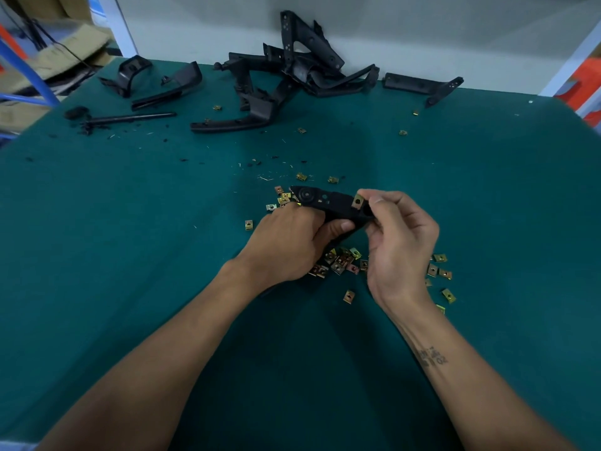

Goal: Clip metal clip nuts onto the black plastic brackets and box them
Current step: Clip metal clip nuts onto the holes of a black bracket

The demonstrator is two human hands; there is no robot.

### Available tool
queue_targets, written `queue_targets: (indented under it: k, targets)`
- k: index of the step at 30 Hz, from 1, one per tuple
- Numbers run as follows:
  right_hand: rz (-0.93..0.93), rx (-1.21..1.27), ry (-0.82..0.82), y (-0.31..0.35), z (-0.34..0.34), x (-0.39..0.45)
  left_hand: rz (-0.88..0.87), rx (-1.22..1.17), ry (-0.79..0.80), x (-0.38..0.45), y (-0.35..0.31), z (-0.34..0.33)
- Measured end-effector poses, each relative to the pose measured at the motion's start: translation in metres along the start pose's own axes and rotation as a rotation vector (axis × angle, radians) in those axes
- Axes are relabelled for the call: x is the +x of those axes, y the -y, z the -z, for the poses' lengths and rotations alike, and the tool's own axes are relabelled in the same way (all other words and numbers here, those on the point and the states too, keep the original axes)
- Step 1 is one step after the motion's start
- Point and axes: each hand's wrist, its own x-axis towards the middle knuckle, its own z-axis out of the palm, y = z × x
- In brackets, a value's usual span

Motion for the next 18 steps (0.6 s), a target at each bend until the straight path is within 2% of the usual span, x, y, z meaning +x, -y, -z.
queue_targets:
  k: [8, 18]
  targets:
    - [-0.016, 0.049, 0.063, -0.0037, 0.0019, 0.0015, 0.002, 0.012, -0.023, -0.0018, 0.0004, -0.0009]
    - [0.078, -0.252, 0.193, -0.0039, -0.0008, -0.0036, -0.028, -0.141, -0.055, -0.002, 0.0009, 0.0027]
